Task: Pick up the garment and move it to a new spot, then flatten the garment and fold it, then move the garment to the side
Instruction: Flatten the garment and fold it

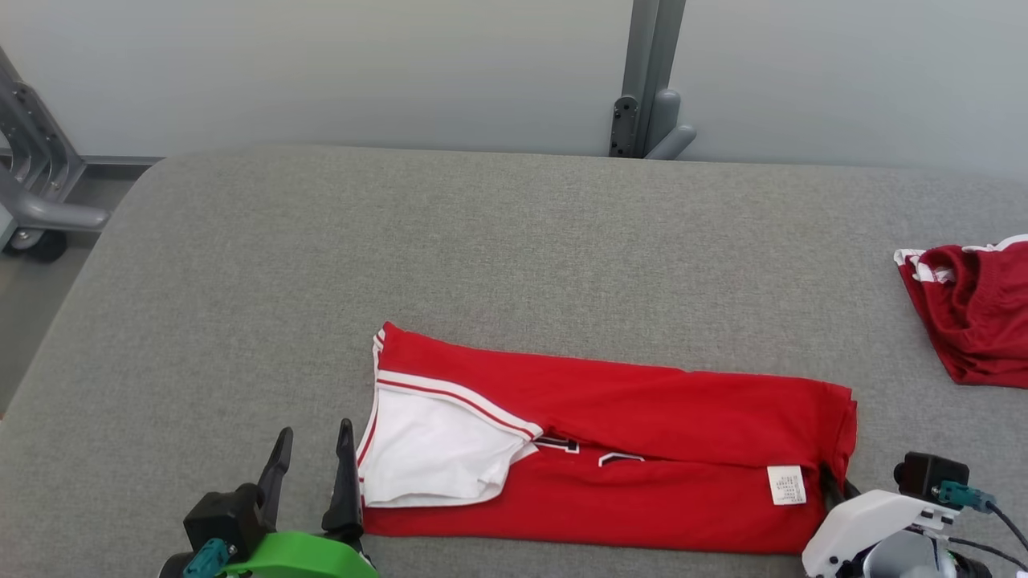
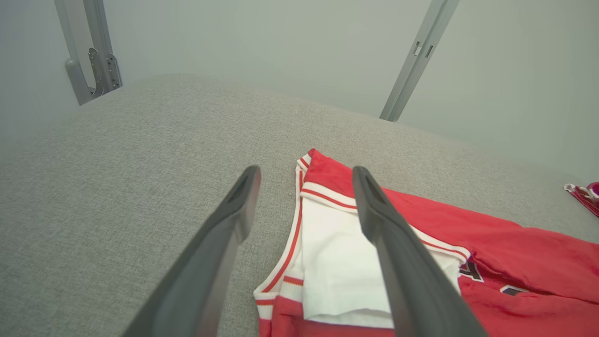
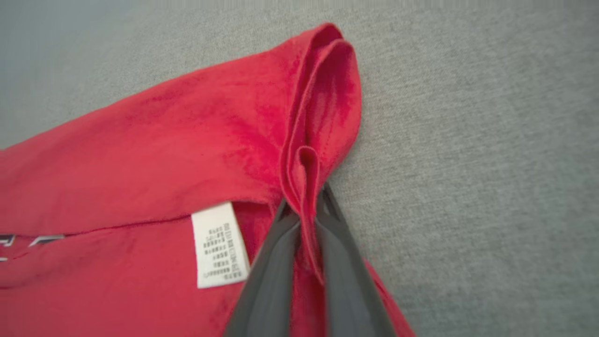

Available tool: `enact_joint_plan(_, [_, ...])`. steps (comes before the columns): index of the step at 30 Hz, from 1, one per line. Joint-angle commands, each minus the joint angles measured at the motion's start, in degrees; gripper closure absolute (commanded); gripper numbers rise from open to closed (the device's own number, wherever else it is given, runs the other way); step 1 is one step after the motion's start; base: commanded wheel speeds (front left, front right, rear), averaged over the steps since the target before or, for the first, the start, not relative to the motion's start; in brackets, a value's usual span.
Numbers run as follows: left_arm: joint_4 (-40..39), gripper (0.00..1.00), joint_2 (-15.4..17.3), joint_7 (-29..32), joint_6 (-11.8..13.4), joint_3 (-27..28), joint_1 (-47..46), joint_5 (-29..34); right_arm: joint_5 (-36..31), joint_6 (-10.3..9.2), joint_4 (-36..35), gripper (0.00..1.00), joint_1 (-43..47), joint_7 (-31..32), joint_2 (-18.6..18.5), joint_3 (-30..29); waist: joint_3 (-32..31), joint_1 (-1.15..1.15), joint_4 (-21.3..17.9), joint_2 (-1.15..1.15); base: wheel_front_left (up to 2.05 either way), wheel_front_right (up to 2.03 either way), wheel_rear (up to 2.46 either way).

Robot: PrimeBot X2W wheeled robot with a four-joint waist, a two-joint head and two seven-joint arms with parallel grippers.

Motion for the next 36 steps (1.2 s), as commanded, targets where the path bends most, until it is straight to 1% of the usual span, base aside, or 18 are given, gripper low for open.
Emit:
enact_joint_plan(1, [0.01, 0.0, 0.38, -0.43, -0.14, 0.22, 0.73, 0.24, 1.13, -0.03, -0.72, 1.0, -0.98, -0.35, -0.8, 0.35, -0.12, 0.0, -0.53, 0.0, 0.0, 0.0, 0.0])
enact_joint_plan(4, [-0.07, 0.0, 0.39, -0.44, -0.03, 0.19, 0.85, 0.21, 3.24, -0.03, -2.63, 1.0, -0.99, 0.11, -2.21, 0.72, -0.22, 0.0, -1.54, 0.0, 0.0, 0.0, 0.0])
enact_joint_plan(9, [-0.15, 0.0, 0.03, -0.45, -0.14, -0.21, 0.98, 0.19, 5.93, -0.07, -6.58, 1.0, 0.62, 2.23, -6.21, 0.33, -0.21, 0.0, -3.71, 0.0, 0.0, 0.0, 0.0])
enact_joint_plan(12, [-0.06, 0.0, -0.22, -0.45, -0.24, -0.49, 0.76, 0.21, 7.56, -0.07, -9.07, 1.0, 1.89, 3.78, -8.67, -1.31, -0.12, 0.0, -4.75, 0.0, 0.0, 0.0, 0.0])
enact_joint_plan(15, [0.0, 0.0, -0.36, -0.46, -0.27, -0.66, 0.58, 0.2, 8.67, -0.07, -12.16, 1.0, 3.34, 5.09, -9.79, -3.95, 0.07, 0.0, -5.65, 0.0, 0.0, 0.0, 0.0])
enact_joint_plan(19, [0.03, 0.0, -0.3, -0.36, -0.2, -0.75, 0.44, 0.2, 10.91, -0.06, -17.03, 1.0, 5.07, 7.0, -8.76, -6.77, 0.36, 0.0, -6.58, 0.0, 0.0, 0.0, 0.0])
enact_joint_plan(22, [0.2, 0.0, -0.37, -0.36, -0.3, -0.85, 0.0, 0.23, 12.74, -0.04, -21.31, 1.0, 5.92, 8.97, -7.23, -6.61, 0.5, 0.0, -6.92, 0.0, 0.0, 0.0, 0.0])
enact_joint_plan(24, [0.24, 0.0, -0.45, -0.36, -0.38, -1.0, -0.37, 0.29, 15.18, -0.02, -24.9, 1.0, 6.08, 10.36, -5.45, -6.11, 0.54, 0.0, -6.98, 0.0, 0.0, 0.0, 0.0])
enact_joint_plan(26, [0.32, 0.0, -0.47, -0.36, -0.44, -1.12, -0.6, 0.36, 18.27, -0.02, -28.87, 1.0, 6.11, 12.26, -3.67, -5.1, 0.58, 0.0, -6.92, 0.0, 0.0, 0.0, 0.0])
enact_joint_plan(31, [0.64, 0.0, -0.28, -0.18, -0.62, -1.47, -1.23, 0.36, 21.79, -0.02, -38.04, 1.0, 6.74, 16.34, -1.89, -0.04, 0.76, 0.0, -5.92, 0.0, 0.0, 0.0, 0.0])
enact_joint_plan(33, [0.73, 0.0, -0.28, -0.12, -0.65, -1.51, -1.51, 0.33, 22.32, -0.02, -40.4, 1.0, 6.73, 17.63, -1.37, 2.21, 0.84, 0.0, -5.33, 0.0, 0.0, 0.0, 0.0])
enact_joint_plan(34, [0.73, 0.0, -0.28, -0.12, -0.65, -1.51, -1.51, 0.33, 22.32, -0.02, -40.4, 1.0, 6.73, 17.63, -1.37, 2.21, 0.84, 0.0, -5.33, 0.0, 0.0, 0.0, 0.0])
enact_joint_plan(36, [0.91, 0.0, -0.31, -0.16, -0.91, -1.7, -1.65, 0.29, 23.13, -0.02, -41.78, 1.0, 6.61, 18.6, -0.61, 4.56, 0.85, 0.0, -4.61, 0.0, 0.0, 0.0, 0.0])
